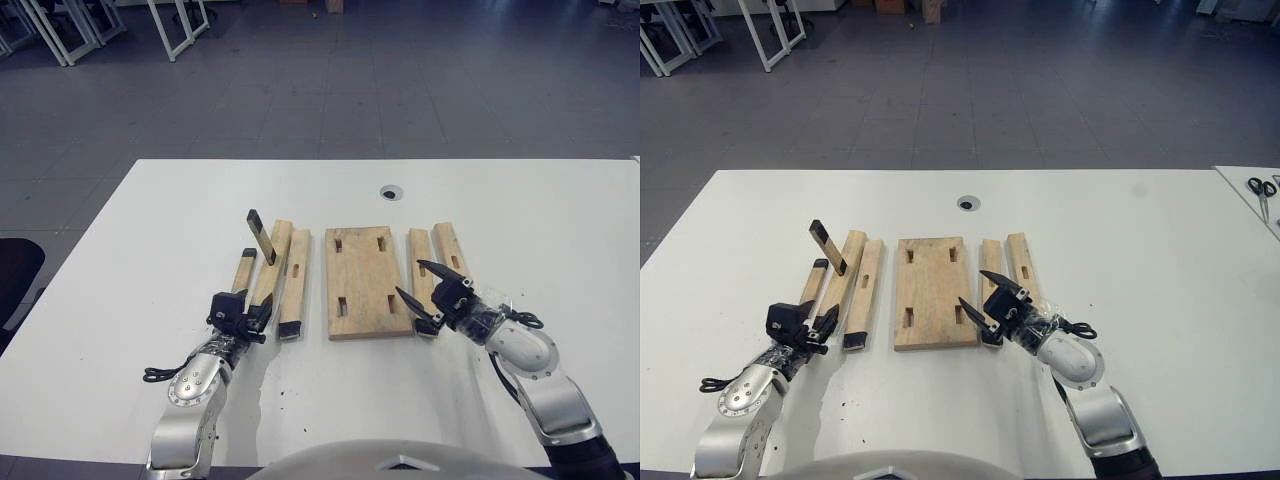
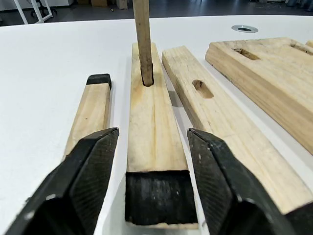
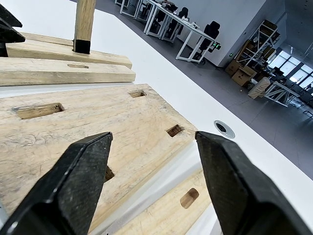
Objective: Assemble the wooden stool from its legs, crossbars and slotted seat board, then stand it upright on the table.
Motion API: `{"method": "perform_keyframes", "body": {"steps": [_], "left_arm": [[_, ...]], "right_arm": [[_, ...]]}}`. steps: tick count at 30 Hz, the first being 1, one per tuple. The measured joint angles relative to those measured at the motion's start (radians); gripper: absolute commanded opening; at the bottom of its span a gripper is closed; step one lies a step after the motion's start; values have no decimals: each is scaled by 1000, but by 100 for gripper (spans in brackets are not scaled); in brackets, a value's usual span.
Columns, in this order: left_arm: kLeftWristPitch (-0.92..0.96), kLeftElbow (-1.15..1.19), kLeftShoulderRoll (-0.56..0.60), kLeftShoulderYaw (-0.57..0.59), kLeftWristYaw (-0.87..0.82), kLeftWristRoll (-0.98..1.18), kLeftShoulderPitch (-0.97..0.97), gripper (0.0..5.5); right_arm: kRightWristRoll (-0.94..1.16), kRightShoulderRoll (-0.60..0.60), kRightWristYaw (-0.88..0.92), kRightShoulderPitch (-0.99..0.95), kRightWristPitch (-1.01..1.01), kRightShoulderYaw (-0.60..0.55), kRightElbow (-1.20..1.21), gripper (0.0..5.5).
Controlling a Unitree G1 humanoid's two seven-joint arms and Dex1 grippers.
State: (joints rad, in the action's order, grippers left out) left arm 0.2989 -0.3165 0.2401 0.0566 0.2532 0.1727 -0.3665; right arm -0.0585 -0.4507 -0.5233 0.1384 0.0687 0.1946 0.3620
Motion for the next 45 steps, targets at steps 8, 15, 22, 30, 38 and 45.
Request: {"method": "perform_keyframes", "body": {"steps": [8, 15, 22, 30, 38, 45], "left_arm": [[44, 47, 1, -15, -6, -22, 20, 233], [91, 77, -8, 36, 0, 45, 92, 204], [371, -9, 31, 219, 218, 660, 387, 203], [727, -22, 233, 220, 475, 1140, 452, 203], [802, -18, 282, 183, 476, 1269, 502, 203], [794, -24, 291, 172, 477, 1264, 495, 203]], "right_arm": [[0, 0, 0, -5, 0, 0, -6, 312], [153, 62, 9, -26, 162, -68, 3, 368], [801, 183, 40, -232, 779, -295, 43, 466], [1545, 128, 73, -456, 1155, -457, -117, 466], [1660, 104, 112, -548, 1129, -362, -119, 466], [1692, 115, 163, -586, 1069, -328, -121, 388]]}}
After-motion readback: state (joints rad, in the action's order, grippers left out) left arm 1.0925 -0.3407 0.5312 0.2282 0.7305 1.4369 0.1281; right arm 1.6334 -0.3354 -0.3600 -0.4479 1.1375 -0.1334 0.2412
